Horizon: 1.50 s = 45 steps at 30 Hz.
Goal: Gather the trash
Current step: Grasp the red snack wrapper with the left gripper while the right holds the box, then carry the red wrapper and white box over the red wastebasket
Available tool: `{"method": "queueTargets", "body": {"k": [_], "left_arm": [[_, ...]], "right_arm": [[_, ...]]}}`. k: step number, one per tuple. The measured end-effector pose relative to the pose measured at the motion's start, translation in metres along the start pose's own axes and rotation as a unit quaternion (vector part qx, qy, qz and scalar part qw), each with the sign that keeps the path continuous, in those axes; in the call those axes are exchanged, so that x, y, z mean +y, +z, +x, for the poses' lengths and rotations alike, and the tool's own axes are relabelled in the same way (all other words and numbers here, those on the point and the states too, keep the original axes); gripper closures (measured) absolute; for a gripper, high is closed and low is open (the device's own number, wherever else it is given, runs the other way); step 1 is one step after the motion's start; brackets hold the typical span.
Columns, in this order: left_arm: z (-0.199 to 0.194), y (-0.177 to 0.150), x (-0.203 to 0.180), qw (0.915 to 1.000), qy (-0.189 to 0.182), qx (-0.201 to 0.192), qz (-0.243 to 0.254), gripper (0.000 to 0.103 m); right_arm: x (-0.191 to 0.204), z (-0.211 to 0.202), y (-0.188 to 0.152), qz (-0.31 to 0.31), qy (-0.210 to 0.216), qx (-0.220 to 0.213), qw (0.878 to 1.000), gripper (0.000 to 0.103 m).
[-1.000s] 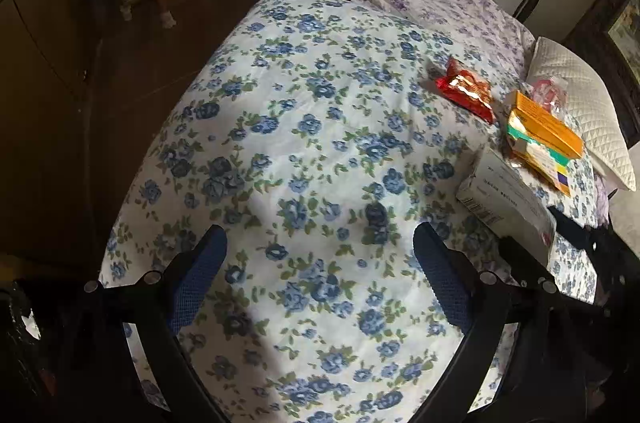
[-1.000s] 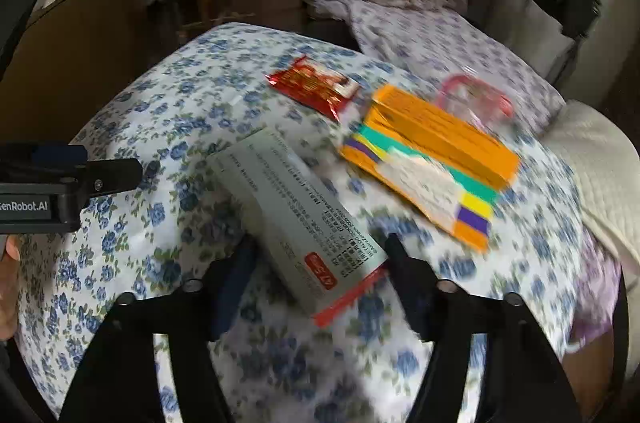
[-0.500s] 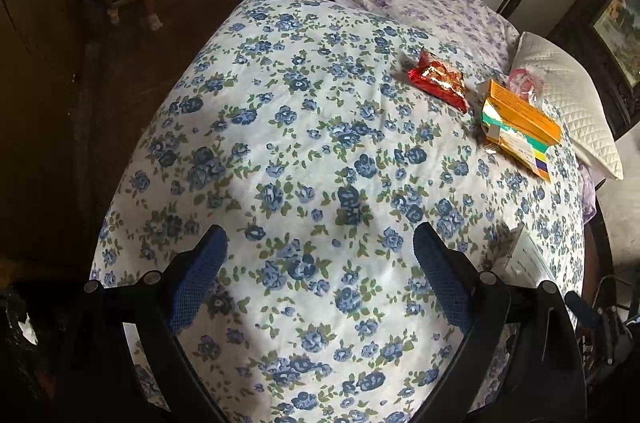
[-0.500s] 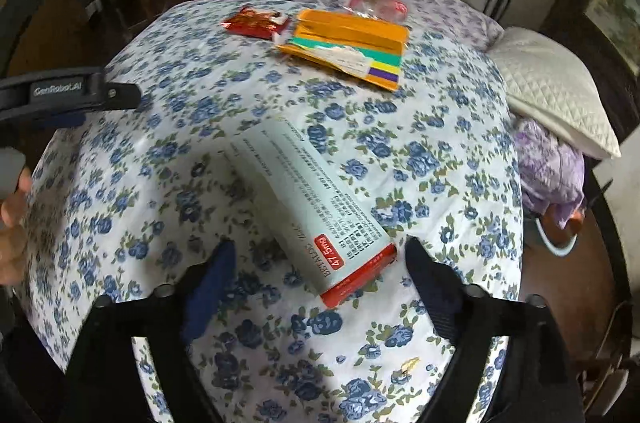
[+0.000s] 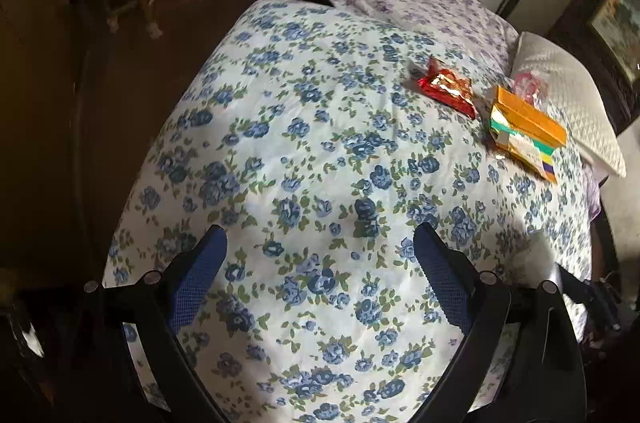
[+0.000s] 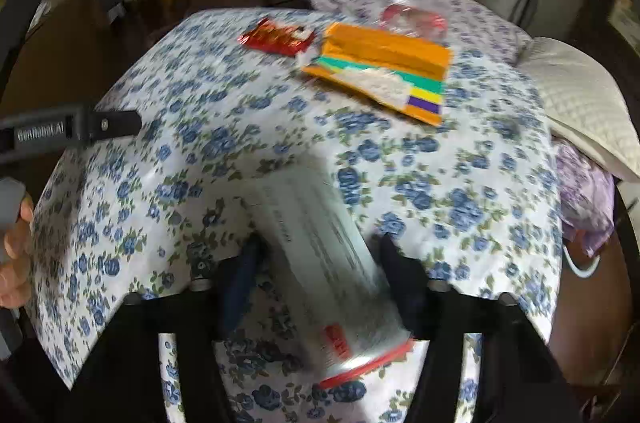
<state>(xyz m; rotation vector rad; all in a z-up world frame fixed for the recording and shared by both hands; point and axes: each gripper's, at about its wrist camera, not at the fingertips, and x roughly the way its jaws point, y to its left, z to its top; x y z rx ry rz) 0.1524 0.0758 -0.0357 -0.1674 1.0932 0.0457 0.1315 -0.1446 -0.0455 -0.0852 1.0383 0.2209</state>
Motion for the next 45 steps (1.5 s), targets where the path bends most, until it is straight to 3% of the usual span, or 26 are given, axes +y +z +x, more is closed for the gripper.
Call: {"method": "queueTargets", "body": {"k": [5,7,11,19,30,36,38,41,45], "left_arm": [[0.001,-0.005,-0.013,0.9980,0.036,-0.024,0.045,0.012],[0.003,-0.004,-0.015,0.9983,0.033,-0.024,0.041,0.012],[0.002,0.010,-0.024,0.9986,0.012,-0.035,0.038,0.012],[0.028,0.073,-0.064,0.9971,0.033,-0.057,0.038,0.012],[0.075,0.103,-0.103,0.9953,0.054,-0.048,0.064,0.014],[0.083,0.099,-0.125,0.9923,0.059,-0.040,0.101,0.032],[0.083,0.096,-0.129,0.9925,0.042,-0.038,0.108,0.049],[0.078,0.091,-0.133,0.9889,0.062,-0.047,0.127,0.055],[0.064,0.083,-0.115,0.9943,0.043,-0.035,0.091,0.055]], "right_arm": [[-0.017,-0.026,-0.021,0.115,0.003,-0.079,0.990,0.052],[-0.017,-0.025,-0.023,0.106,-0.014,-0.081,0.991,0.052],[-0.030,-0.030,-0.017,0.114,-0.002,-0.084,0.990,0.052],[-0.056,-0.027,-0.018,0.133,0.031,-0.076,0.988,0.051],[-0.076,-0.016,-0.018,0.163,0.049,-0.066,0.983,0.050],[-0.074,-0.015,-0.019,0.165,0.053,-0.066,0.983,0.049],[-0.071,-0.015,-0.020,0.163,0.053,-0.066,0.983,0.049],[-0.070,-0.015,-0.019,0.160,0.051,-0.066,0.984,0.049],[-0.074,-0.022,-0.019,0.171,0.051,-0.071,0.981,0.049]]}}
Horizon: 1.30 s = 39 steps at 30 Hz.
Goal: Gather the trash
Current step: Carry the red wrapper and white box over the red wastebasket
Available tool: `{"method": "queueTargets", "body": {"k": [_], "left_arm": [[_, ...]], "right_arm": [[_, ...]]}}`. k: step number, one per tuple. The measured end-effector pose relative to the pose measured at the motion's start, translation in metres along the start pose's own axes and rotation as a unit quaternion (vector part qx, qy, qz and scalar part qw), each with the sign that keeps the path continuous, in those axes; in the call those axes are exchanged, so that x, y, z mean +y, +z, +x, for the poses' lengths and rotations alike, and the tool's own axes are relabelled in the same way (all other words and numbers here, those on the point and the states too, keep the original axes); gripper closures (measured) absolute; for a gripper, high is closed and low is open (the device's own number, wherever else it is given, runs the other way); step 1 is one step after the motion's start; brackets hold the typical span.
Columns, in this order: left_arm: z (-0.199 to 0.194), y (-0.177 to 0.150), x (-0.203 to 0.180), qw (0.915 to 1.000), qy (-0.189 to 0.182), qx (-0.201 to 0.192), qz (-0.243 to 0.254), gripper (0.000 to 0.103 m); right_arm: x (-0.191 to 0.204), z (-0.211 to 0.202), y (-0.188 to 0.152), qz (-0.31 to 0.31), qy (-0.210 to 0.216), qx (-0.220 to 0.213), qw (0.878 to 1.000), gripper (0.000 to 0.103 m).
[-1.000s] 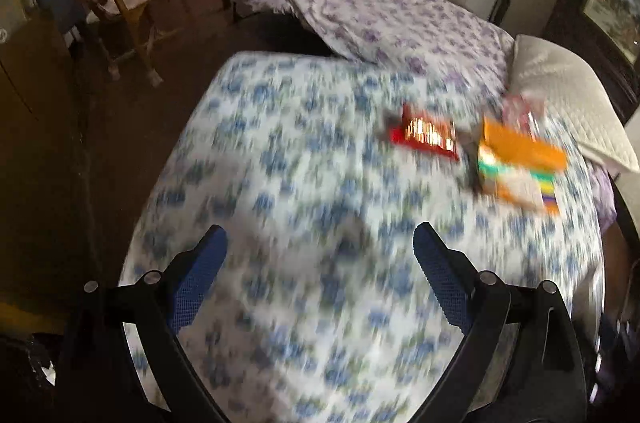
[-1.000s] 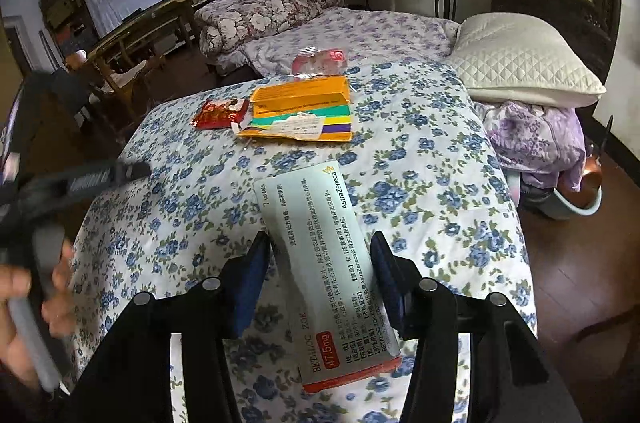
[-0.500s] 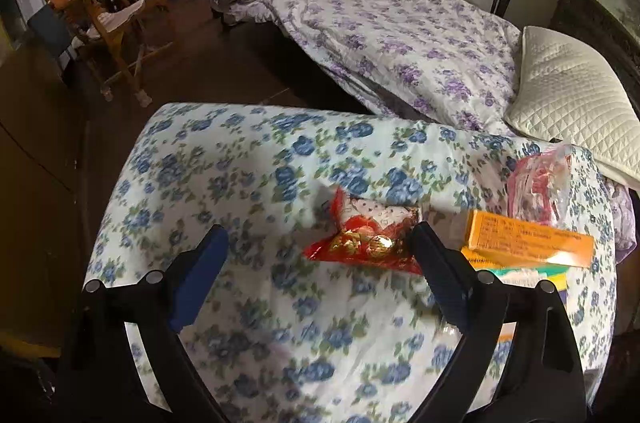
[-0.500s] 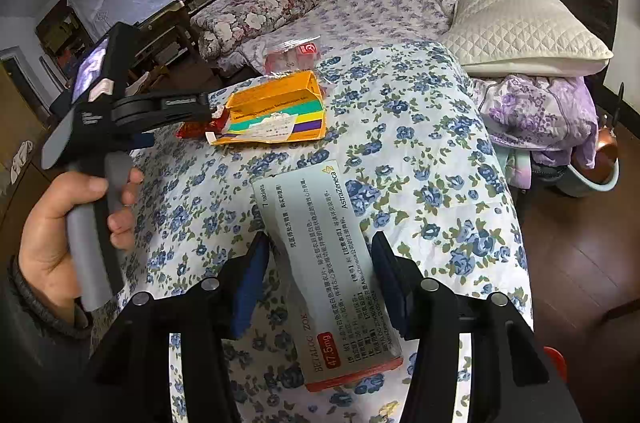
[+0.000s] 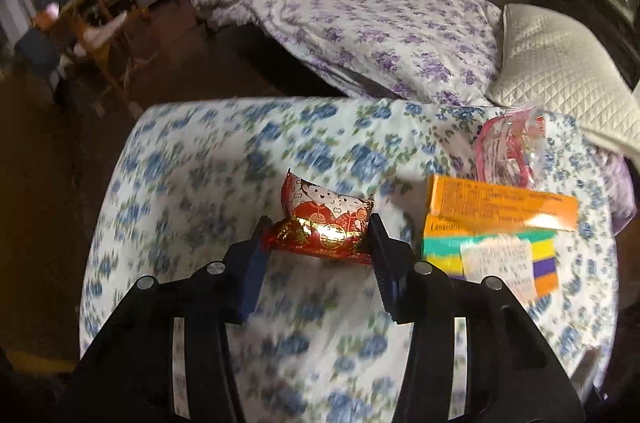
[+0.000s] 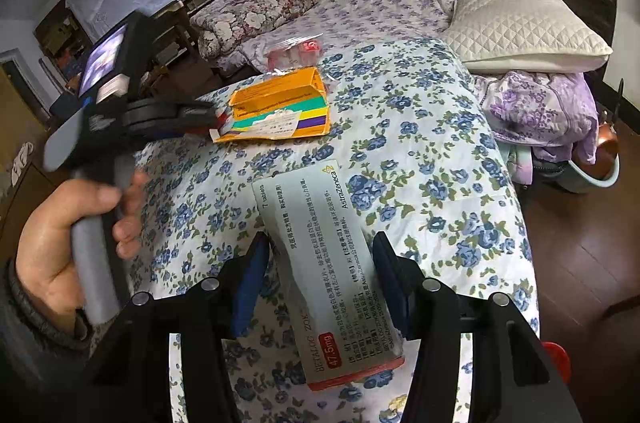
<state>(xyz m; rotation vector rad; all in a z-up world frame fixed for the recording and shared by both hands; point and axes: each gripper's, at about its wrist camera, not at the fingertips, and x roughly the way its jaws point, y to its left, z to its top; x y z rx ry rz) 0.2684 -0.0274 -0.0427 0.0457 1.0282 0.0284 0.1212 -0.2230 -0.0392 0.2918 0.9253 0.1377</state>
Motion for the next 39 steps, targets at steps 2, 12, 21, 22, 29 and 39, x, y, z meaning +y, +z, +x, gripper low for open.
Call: {"method": "queueTargets", "body": {"k": [2,12,21,22,29,39], "left_arm": [[-0.014,-0.009,0.010,0.9999,-0.007,0.003,-0.013,0.055],[-0.115,-0.087,0.030,0.9985,-0.046,-0.011,-0.029,0.055],[-0.178,-0.139,-0.022,0.9948,-0.090,-0.016,0.046,0.055],[-0.184,-0.142,-0.033,0.9935,-0.097,-0.018,0.056,0.055],[-0.203,-0.177,-0.135,0.9728,-0.172,0.002,0.154,0.055],[-0.184,-0.258,-0.290,0.9222,-0.242,0.089,0.288,0.055]], "right_arm": [[0.000,-0.005,0.001,0.000,-0.001,-0.006,1.000,0.049],[0.011,-0.029,-0.009,0.001,0.006,-0.019,1.000,0.051],[-0.022,-0.105,-0.052,0.033,0.044,-0.054,0.997,0.051],[-0.034,-0.117,-0.057,0.036,0.045,-0.060,0.997,0.051],[-0.131,-0.167,-0.098,0.069,-0.027,-0.059,0.996,0.051],[-0.293,-0.147,-0.212,0.234,-0.070,0.016,0.970,0.051]]}}
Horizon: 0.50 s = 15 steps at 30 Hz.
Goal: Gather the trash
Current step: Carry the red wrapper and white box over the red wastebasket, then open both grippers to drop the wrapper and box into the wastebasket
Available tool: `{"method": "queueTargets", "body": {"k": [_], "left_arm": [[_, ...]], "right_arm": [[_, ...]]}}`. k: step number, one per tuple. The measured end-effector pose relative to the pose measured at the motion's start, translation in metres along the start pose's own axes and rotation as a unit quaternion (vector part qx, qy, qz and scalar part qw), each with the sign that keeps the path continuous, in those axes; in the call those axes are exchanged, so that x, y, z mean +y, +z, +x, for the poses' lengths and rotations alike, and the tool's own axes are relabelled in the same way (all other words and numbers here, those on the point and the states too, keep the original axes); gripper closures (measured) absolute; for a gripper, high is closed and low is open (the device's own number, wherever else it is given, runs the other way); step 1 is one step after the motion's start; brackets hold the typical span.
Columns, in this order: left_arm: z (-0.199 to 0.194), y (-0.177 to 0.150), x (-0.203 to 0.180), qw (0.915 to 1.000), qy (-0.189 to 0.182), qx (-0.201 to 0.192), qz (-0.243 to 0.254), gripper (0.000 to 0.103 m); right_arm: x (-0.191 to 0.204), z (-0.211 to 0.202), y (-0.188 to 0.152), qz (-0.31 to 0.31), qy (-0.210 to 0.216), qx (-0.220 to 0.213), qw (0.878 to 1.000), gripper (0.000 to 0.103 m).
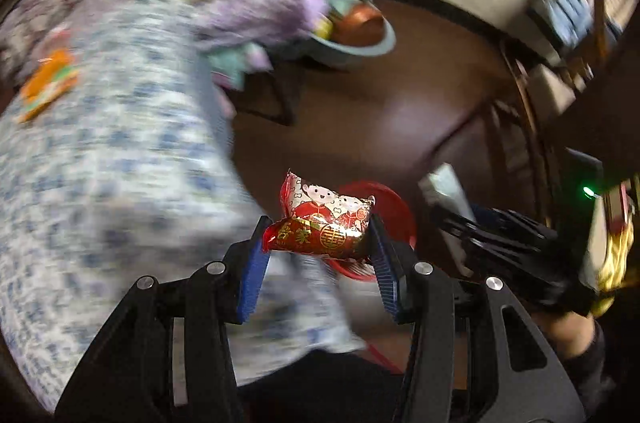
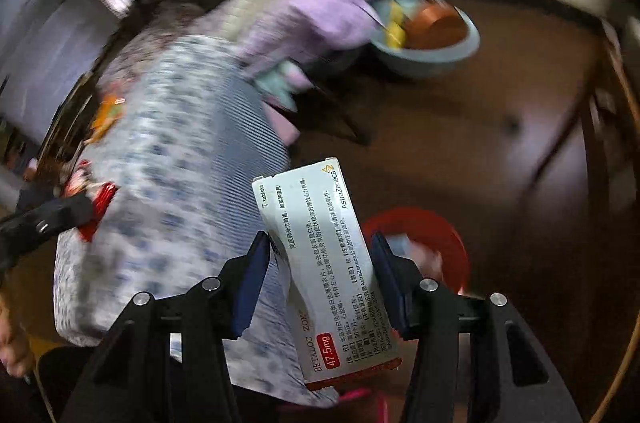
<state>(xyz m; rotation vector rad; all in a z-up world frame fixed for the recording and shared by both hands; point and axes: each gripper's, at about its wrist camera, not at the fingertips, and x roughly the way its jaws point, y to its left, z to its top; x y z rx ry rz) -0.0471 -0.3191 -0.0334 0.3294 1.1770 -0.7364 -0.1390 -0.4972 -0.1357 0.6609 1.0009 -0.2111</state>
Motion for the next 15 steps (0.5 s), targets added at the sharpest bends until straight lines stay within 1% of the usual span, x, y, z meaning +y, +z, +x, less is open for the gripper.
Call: {"method": "queueTargets", "body": {"k": [4,8,9,12,15], "left_arm": [[0.037,0.005,-0.033,0.9990,-0.013,0.032,0.026,0.055],[0.069,0.015,-0.051,0.9973,-0.023,0.062,0.033,0.055],[0.075,0.018,-0.053,0.9968,-0.023,0.069,0.032,0.055],[0.099,0.026,-0.061,0.9946,-0.041,0.095,0.015,0.055],[0.119,0.026,-0.067,0.9919,-0.051,0.117,0.002,0.055]], "right_arm": [[-0.030,0.020,-0.014,0.029,-0.003,0.014,0.999,0.051],[-0.049,0.036,-0.020,0.051,0.002,0.025,0.998,0.051],[-0.052,0.041,-0.021,0.056,0.002,0.028,0.998,0.051],[-0.061,0.056,-0.024,0.069,0.002,0.040,0.997,0.051],[-0.067,0.067,-0.028,0.076,0.000,0.049,0.996,0.051]]}}
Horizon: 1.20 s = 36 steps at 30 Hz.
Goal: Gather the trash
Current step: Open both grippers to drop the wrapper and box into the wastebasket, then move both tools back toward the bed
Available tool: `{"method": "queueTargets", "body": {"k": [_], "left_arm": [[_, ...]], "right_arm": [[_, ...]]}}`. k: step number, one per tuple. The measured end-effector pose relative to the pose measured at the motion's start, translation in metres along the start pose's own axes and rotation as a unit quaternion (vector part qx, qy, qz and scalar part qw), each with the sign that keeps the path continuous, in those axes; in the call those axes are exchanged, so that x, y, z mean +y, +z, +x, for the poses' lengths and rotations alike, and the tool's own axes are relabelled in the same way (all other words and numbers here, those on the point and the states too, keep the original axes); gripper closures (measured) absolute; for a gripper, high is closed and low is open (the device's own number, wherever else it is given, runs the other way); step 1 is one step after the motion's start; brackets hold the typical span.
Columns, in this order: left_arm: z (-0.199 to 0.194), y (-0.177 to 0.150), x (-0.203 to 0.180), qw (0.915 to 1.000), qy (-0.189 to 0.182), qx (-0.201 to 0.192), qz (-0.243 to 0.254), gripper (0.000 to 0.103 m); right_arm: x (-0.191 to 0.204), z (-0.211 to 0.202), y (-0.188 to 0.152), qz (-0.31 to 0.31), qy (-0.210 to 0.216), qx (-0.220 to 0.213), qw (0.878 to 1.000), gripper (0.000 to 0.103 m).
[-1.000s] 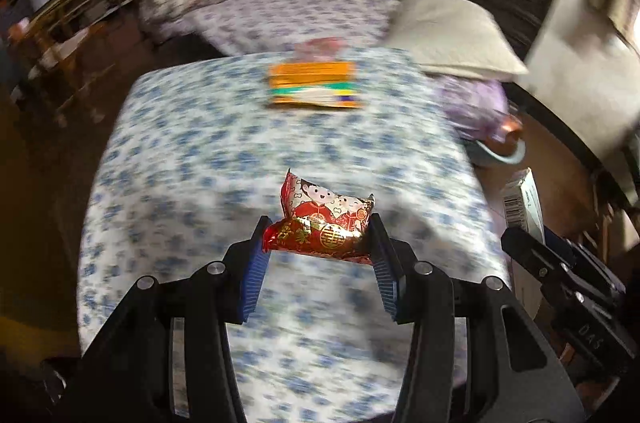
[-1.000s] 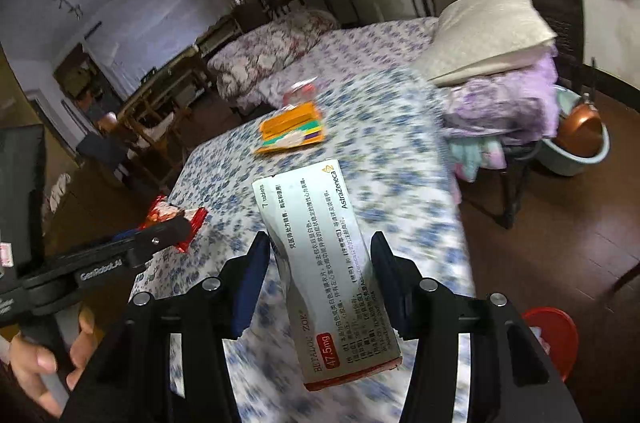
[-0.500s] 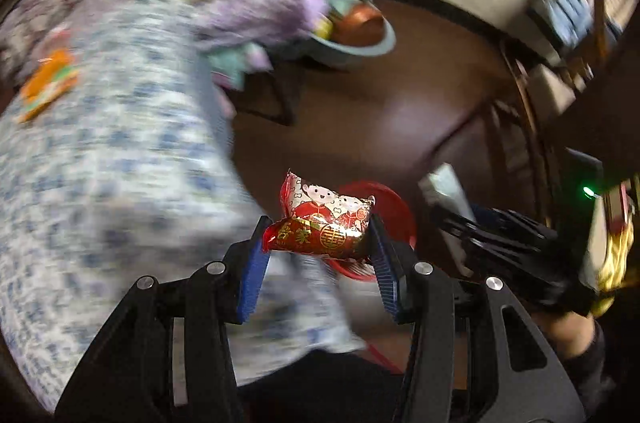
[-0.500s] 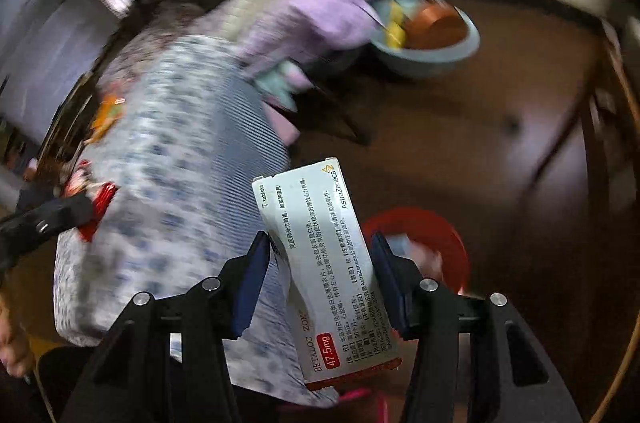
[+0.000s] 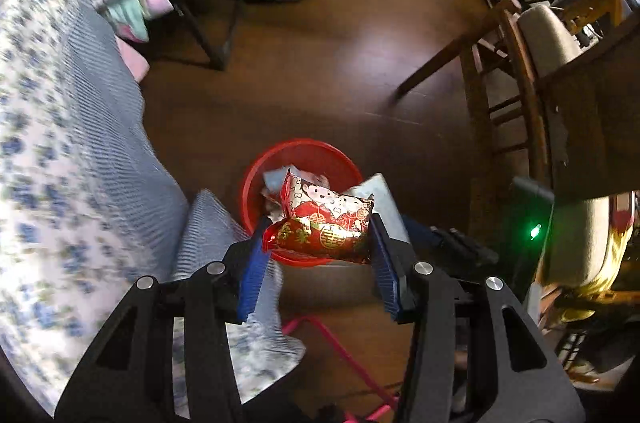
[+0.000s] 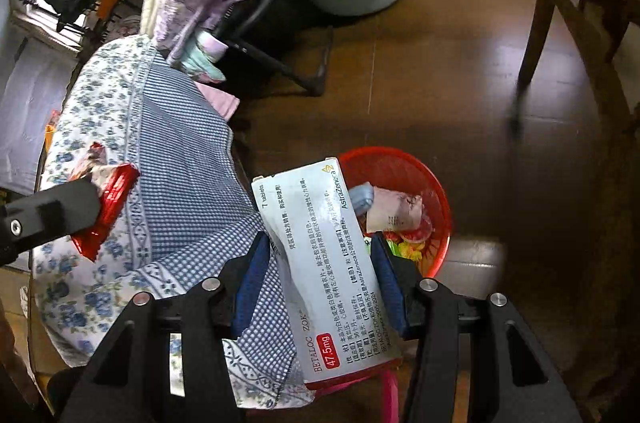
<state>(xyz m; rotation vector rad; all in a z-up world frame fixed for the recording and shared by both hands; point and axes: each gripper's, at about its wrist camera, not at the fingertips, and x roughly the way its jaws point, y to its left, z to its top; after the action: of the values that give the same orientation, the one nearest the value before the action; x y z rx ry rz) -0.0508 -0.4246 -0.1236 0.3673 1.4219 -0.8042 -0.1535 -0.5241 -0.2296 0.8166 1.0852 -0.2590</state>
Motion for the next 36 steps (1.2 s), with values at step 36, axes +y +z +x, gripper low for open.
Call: {"method": "queueTargets", "body": {"k": [36], "left_arm": [[-0.038,0.013,0.024,0.9971,0.009,-0.055,-0.052,0.037]], "right_arm": [[0.008,-0.035,0.021,-0.005,-0.077,-0.058,0.995,0.028]]}}
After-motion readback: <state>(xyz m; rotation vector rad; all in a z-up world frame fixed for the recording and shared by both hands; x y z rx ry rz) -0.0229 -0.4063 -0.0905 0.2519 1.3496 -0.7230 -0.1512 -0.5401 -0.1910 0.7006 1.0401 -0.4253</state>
